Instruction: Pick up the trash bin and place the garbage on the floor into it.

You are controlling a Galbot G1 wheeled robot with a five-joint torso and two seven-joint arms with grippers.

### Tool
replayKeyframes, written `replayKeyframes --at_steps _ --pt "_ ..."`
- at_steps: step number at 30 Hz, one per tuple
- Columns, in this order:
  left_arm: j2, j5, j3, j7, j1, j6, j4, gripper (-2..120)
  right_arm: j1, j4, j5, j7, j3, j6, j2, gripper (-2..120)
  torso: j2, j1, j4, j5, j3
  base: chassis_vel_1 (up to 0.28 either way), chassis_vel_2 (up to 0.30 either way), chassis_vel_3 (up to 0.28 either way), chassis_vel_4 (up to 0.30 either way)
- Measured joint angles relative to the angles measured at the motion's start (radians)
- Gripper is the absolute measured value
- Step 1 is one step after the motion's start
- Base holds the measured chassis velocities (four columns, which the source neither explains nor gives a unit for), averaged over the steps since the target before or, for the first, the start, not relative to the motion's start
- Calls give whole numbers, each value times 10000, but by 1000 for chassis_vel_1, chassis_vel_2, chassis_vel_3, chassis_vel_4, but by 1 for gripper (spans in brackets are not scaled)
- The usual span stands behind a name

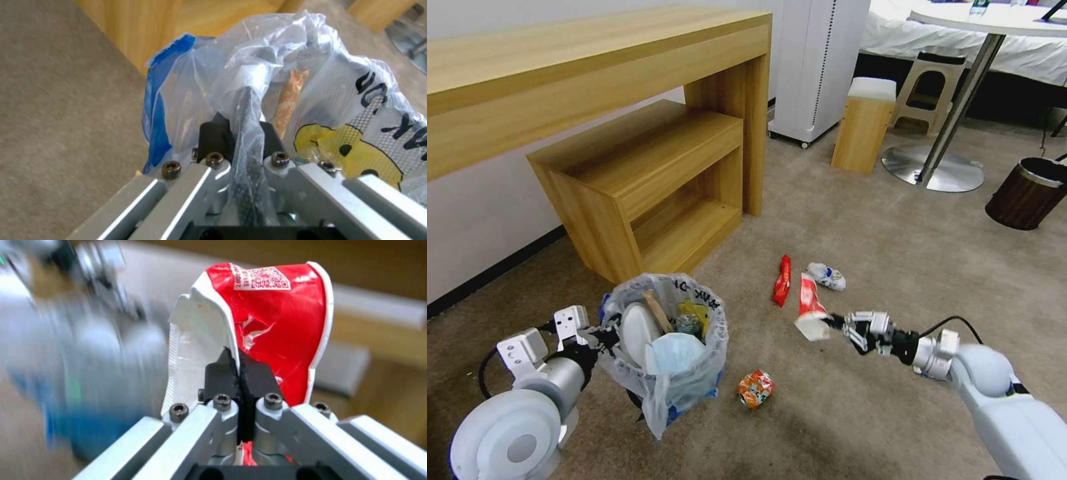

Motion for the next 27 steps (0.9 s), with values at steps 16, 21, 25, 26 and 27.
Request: replayKeyframes --at_steps 16,21,25,26,27 --pt "67 -158 688 57 -57 271 143 2 1118 1641 2841 -176 -1458 -482 272 0 0 0 1 1 0 0 0 0 0" --pt "78 -261 1032 77 -286 355 348 2 1542 1569 3032 -247 -1878 -578 413 0 0 0 1 2 0 0 0 0 0" --pt "68 -431 1241 132 -438 412 479 2 1719 1537 3088 -319 -2119 -645 519 0 0 0 1 1 0 0 0 0 0" --pt "68 -431 1241 132 -438 412 479 2 1719 1537 3088 -319 -2119 -645 519 0 0 0 1 1 0 0 0 0 0" --pt "60 -475 1281 156 -476 422 506 2 1749 1513 3077 -359 -2189 -656 559 0 0 0 0 1 0 0 0 0 0"
